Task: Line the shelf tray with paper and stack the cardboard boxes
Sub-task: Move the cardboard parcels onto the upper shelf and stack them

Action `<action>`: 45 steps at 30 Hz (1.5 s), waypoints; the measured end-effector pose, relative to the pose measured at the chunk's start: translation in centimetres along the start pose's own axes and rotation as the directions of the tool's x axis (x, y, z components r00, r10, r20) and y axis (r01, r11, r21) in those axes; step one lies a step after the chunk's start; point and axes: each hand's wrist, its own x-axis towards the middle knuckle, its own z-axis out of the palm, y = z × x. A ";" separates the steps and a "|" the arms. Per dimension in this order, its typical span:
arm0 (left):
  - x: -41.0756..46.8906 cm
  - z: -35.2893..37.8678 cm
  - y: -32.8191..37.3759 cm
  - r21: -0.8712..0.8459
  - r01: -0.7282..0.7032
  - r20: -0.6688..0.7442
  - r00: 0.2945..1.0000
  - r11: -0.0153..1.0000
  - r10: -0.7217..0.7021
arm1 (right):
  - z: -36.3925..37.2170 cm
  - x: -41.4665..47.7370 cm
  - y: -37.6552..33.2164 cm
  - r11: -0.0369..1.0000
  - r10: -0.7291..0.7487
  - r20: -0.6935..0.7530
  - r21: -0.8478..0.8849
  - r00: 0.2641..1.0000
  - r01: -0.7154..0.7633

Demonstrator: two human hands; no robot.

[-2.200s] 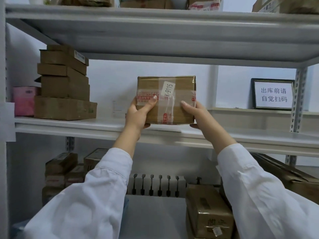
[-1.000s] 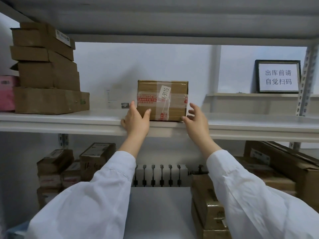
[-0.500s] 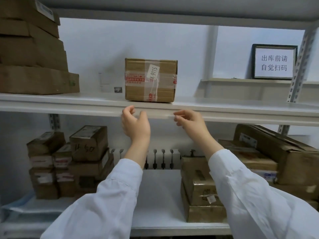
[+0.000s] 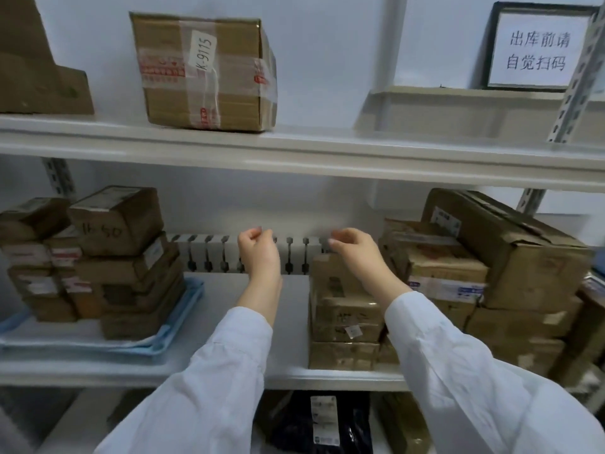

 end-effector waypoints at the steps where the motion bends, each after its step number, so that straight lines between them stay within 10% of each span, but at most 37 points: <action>1: 0.0 0.4 -0.8 -0.002 0.039 0.004 0.999 0.999 -0.039 | -0.1 0.2 0.7 1.000 0.031 0.001 -0.001 1.000 -0.031; 13: -0.1 3.3 -8.4 0.204 0.277 0.094 0.949 0.939 -0.300 | -0.7 2.9 8.1 0.910 0.361 0.012 -0.222 0.932 -0.350; 26: -1.2 3.0 -14.4 0.477 0.479 0.299 0.700 0.737 -0.649 | -0.6 3.4 11.5 0.890 0.454 0.009 -0.041 0.891 -0.454; 34: -0.2 2.0 -15.9 0.345 0.504 0.240 0.768 0.792 -0.594 | -0.2 3.2 12.1 0.903 0.402 -0.073 -0.133 0.913 -0.408; 45: 1.5 -2.2 -15.7 -0.063 0.688 0.326 0.699 0.723 -0.637 | 0.2 2.6 11.5 0.760 0.355 0.269 0.475 0.895 -0.444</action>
